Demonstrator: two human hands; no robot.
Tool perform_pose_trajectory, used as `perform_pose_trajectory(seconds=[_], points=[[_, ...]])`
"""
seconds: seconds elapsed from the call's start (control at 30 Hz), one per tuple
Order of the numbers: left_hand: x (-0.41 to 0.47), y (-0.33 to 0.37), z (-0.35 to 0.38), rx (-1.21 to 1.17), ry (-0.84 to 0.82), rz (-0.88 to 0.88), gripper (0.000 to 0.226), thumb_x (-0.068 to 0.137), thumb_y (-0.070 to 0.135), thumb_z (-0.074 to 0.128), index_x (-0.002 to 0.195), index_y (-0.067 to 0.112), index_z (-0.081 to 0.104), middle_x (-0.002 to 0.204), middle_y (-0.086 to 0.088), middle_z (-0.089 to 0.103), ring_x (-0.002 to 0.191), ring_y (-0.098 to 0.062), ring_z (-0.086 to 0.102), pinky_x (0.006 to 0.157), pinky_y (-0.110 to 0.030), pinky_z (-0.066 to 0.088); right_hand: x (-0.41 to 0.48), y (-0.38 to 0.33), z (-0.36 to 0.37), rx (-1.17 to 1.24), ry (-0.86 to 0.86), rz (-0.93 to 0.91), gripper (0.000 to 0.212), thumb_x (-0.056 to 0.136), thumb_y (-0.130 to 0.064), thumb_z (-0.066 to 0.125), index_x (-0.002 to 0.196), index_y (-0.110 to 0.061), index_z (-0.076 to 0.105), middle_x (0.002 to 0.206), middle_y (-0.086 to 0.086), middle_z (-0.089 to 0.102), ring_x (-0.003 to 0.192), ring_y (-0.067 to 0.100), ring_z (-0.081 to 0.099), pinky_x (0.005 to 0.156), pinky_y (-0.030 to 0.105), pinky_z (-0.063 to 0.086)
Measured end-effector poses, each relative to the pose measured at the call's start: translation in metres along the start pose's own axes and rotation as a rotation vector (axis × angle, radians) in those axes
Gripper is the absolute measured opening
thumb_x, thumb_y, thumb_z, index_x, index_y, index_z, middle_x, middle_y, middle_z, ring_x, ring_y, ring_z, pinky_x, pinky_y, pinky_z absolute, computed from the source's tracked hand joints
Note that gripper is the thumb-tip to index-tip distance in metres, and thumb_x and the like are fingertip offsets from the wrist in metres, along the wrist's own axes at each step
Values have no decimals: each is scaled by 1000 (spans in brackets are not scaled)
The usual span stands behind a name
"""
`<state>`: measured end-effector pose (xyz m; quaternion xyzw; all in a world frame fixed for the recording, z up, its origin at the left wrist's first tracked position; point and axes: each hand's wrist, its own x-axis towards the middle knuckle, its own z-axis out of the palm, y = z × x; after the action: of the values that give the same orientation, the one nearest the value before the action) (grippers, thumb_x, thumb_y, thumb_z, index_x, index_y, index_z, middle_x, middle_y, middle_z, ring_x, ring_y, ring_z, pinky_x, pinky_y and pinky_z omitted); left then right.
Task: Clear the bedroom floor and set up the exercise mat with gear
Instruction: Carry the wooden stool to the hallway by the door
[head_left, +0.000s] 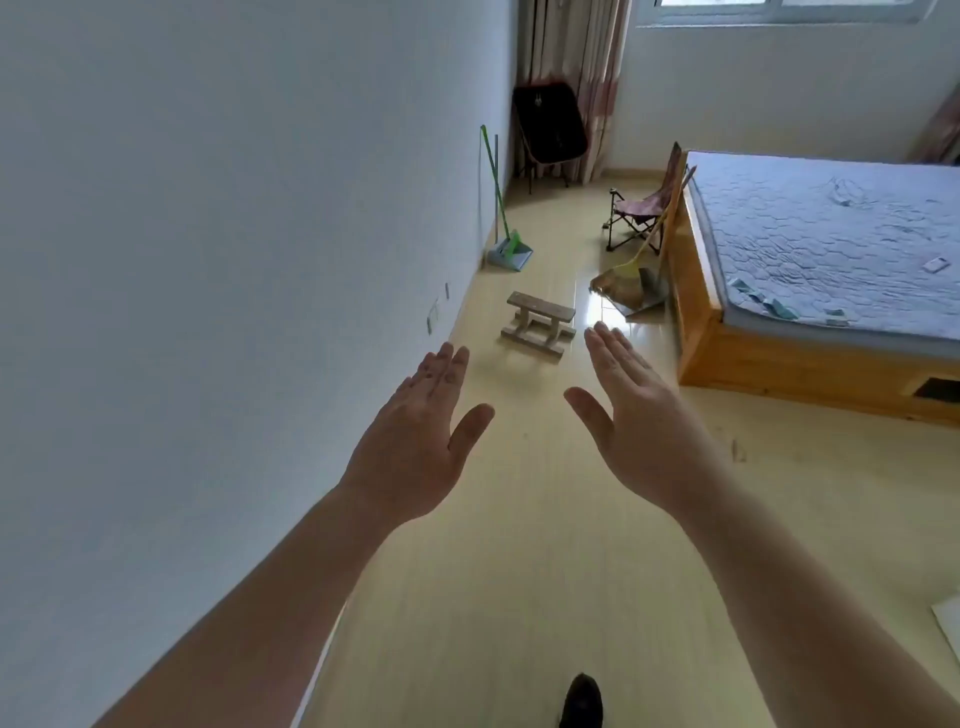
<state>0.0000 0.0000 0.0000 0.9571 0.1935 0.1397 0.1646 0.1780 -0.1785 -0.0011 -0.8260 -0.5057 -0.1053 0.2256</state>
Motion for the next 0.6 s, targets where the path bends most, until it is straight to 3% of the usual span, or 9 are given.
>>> perform_pose_trajectory(seconds=[0.33,0.6], points=[[187,26,38,121,30,-60,79,101,66,10,164,18,13,171,-2,14,158,-15,10,127,-41,20,146,152,0,-4,-127,-27,68,106,-47,38,161,-10,22,167,6,22,156,17,13,126,29,12],[339,-8,90,92,31,-84,74,103,62,19,164,19,15,171,0,15,158,-14,11,126,-40,23,268,248,45,-13,-180,-52,68,106,-50,34,162,-15,17,169,1,15,157,14,5,123,22,1]])
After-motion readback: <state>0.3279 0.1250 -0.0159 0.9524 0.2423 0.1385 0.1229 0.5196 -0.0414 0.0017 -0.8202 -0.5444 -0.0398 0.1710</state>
